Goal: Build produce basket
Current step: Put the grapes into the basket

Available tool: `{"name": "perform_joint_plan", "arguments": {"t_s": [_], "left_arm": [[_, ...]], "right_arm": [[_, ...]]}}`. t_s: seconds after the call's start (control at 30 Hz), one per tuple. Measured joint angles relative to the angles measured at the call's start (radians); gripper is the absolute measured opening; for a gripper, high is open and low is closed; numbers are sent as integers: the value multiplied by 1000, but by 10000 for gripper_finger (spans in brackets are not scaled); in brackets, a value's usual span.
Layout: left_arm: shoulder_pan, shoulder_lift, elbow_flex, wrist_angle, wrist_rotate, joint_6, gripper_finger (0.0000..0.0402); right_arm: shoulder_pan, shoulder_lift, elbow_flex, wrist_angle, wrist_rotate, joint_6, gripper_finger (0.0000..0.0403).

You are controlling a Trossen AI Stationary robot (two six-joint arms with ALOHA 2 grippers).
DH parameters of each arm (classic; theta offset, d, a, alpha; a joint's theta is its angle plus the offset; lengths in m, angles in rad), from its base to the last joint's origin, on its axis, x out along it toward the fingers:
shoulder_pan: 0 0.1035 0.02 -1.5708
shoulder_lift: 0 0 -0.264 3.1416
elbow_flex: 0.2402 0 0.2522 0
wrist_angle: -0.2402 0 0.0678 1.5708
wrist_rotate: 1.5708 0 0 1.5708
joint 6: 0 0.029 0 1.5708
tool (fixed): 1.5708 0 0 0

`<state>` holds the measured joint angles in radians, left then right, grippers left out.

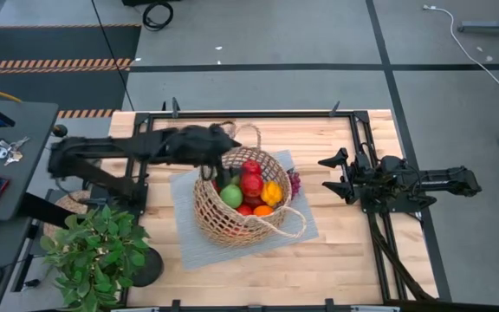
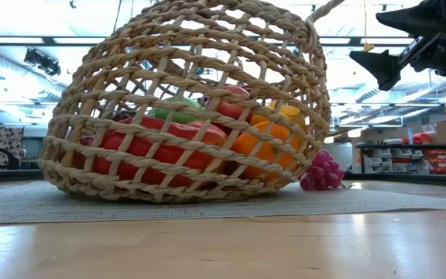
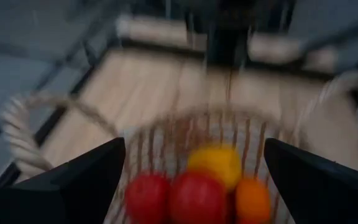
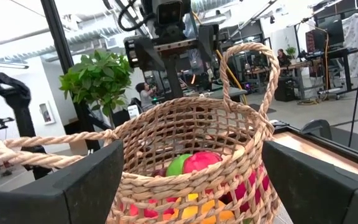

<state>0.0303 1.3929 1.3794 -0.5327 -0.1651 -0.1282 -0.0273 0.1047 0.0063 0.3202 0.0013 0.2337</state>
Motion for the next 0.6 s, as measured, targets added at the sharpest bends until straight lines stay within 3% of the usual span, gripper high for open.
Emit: {"name": "perform_joint_plan", "arguments": {"t_s": [0.27,0.43,0.6], "left_arm": [[11,-310,-427,502,-158,-48,389],[33,-448,-604,640,-210,-75,389],[40,-557,-721,666,-240,-71,389]], "right_arm": [[0,3,0,1,0,0,384],[0,12,0,9,0,0,384],[0,18,0,7,0,0,384]]}}
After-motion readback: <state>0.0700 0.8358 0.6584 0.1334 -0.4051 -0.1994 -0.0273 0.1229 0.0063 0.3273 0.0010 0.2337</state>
